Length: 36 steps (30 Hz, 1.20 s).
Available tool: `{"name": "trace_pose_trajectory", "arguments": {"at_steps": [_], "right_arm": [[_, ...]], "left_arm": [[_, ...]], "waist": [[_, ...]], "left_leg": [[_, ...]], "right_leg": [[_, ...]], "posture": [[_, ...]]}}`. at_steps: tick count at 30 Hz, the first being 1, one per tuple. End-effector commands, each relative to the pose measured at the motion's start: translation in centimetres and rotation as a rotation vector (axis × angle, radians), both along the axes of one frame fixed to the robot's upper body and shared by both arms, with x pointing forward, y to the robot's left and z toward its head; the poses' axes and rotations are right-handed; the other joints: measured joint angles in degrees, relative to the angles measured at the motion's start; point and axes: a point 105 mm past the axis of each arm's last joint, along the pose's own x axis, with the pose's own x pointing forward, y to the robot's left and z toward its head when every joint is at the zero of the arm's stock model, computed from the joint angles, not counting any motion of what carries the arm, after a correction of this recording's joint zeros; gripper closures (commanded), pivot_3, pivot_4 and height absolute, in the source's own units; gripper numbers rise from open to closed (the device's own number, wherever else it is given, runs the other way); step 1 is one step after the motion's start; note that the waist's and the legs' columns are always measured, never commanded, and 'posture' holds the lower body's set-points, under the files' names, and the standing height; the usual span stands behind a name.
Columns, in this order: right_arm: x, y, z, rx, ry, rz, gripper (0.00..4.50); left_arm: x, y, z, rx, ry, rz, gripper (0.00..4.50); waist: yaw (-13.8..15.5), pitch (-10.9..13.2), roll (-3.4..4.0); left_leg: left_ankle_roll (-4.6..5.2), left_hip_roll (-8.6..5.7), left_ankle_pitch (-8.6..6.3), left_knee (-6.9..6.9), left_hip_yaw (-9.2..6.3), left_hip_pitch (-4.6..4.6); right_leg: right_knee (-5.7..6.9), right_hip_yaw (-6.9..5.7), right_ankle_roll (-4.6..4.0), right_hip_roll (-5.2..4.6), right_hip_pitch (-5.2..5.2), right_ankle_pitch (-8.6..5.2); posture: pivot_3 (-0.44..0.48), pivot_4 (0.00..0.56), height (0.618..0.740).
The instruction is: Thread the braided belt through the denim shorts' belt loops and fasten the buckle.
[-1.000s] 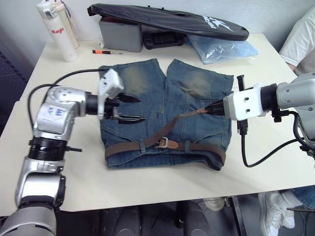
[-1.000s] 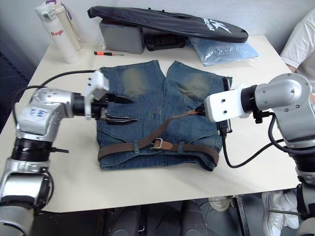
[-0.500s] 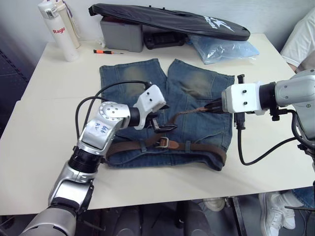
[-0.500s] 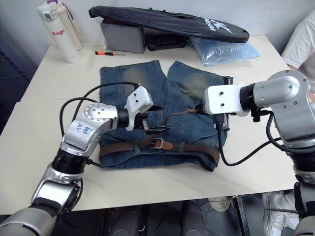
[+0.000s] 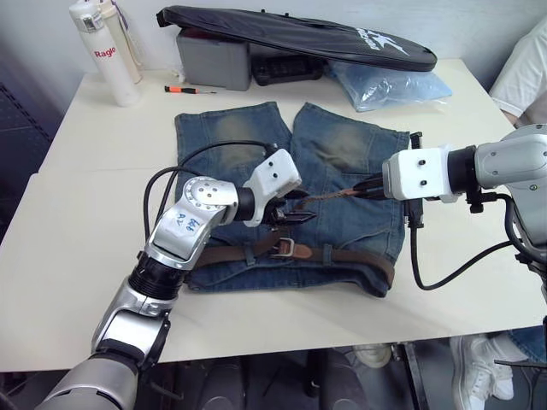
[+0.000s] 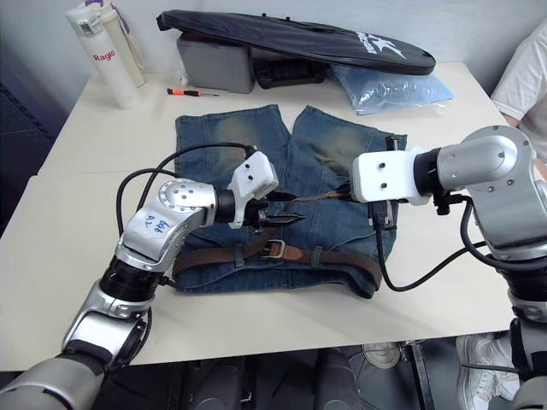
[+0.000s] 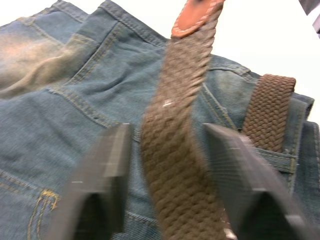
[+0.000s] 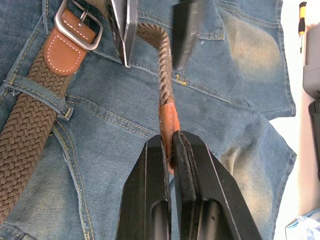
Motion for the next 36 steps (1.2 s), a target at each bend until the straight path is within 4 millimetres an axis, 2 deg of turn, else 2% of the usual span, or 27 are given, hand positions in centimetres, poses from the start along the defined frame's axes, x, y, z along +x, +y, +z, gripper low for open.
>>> {"name": "trace_pose_trajectory", "arguments": {"at_steps": [1,2,7,8,10,12,15,16,19,22,26,31,36], "right_arm": [[-0.5,0.2,1.0,0.016,-0.04,0.015,4.5],[-0.6,0.2,0.9,0.019,-0.033,0.014,4.5],[-1.1,0.5,0.6,0.104,0.061,-0.011,4.5],[-1.1,0.6,0.8,0.12,0.07,-0.014,3.67],[-1.4,0.6,1.2,0.165,0.1,-0.027,2.98],[-1.6,0.5,1.6,0.202,0.128,-0.046,1.98],[-2.8,-1.0,0.6,0.172,0.227,-0.115,0.69],[-3.2,-0.5,-0.4,0.173,0.249,-0.112,0.14],[-3.9,0.4,-1.7,0.189,0.265,-0.102,0.06],[-3.8,2.6,-4.1,0.195,0.219,-0.071,0.06],[-3.9,4.2,-6.5,0.183,0.175,-0.053,0.06],[-3.9,4.9,-8.6,0.159,0.136,-0.038,0.06],[-3.0,5.3,-9.6,0.163,0.085,-0.041,0.06]], "left_arm": [[-0.4,-0.9,1.8,-0.027,-0.061,-0.042,3.95],[-0.4,-1.0,1.9,-0.032,-0.063,-0.043,4.42],[-0.5,-0.7,2.1,-0.045,-0.054,-0.039,4.47],[-0.5,-0.5,2.0,-0.045,-0.049,-0.033,4.5],[-0.4,-0.1,1.9,-0.057,-0.026,-0.017,4.5],[-0.3,0.3,1.8,-0.064,-0.005,0.001,4.5],[0.7,2.7,1.5,-0.134,0.143,0.162,4.5],[0.8,3.9,1.1,-0.141,0.185,0.207,4.5],[0.7,5.3,0.8,-0.143,0.23,0.253,4.5],[0.1,7.1,-0.1,-0.118,0.253,0.291,4.5],[0.5,9.4,-1.1,-0.067,0.257,0.35,4.5],[0.5,10.1,-1.7,-0.026,0.243,0.355,4.5],[0.3,10.1,-2.0,-0.009,0.247,0.335,4.5]], "waist": [[0.04,0.0,0.0],[0.05,0.0,0.0],[0.07,0.0,0.0],[0.07,0.0,0.0],[0.03,0.0,0.0],[0.07,0.0,0.0],[0.23,0.0,0.0],[0.24,0.0,0.0],[-0.23,-0.05,-0.08],[-0.34,-0.09,-0.15],[-0.08,-0.1,-0.17],[0.4,-0.11,-0.19],[-0.08,-0.12,-0.19]], "left_leg": [[0.0,0.0,0.0,0.0,0.0,0.0],[0.0,0.0,0.0,0.0,0.0,0.0],[0.0,0.0,0.0,0.0,0.0,0.0],[0.0,0.0,0.0,0.0,0.0,0.0],[0.0,0.0,0.0,0.0,-0.01,0.0],[0.0,0.0,0.0,0.0,-0.01,0.0],[0.0,0.0,0.0,0.0,-0.03,-0.03],[0.0,0.0,0.0,0.0,-0.09,-0.03],[0.01,0.0,-0.01,-0.04,-0.12,0.0],[0.01,0.01,0.0,-0.01,-0.1,0.01],[-0.01,0.01,0.0,-0.01,-0.11,0.01],[0.0,0.01,0.0,0.03,-0.12,-0.03],[0.0,0.01,0.0,0.0,-0.12,-0.01]], "right_leg": [[0.0,0.0,0.0,0.0,0.0,0.0],[0.0,0.0,0.0,0.0,0.0,0.0],[0.0,0.0,0.0,0.0,0.0,0.0],[0.0,0.0,0.0,0.0,0.0,0.01],[0.0,0.0,-0.01,0.0,0.0,0.01],[0.0,0.0,-0.01,0.0,0.0,0.01],[-0.02,0.0,-0.01,0.01,0.0,0.01],[-0.03,-0.04,-0.01,0.0,0.03,0.01],[-0.06,-0.06,-0.01,0.03,0.04,0.01],[-0.02,-0.03,-0.02,0.03,0.04,0.02],[-0.02,-0.03,-0.02,0.03,0.03,0.02],[-0.06,-0.05,-0.04,0.03,0.05,0.03],[-0.06,-0.05,-0.04,0.04,0.05,0.03]], "posture": [[0.0,0.15,0.74],[0.0,0.15,0.74],[0.0,0.15,0.74],[0.0,0.15,0.74],[0.0,0.15,0.74],[0.0,0.15,0.74],[0.0,0.15,0.74],[0.0,0.15,0.74],[0.0,0.15,0.74],[0.0,0.15,0.74],[0.0,0.15,0.74],[0.0,0.15,0.74],[0.0,0.15,0.74]]}}
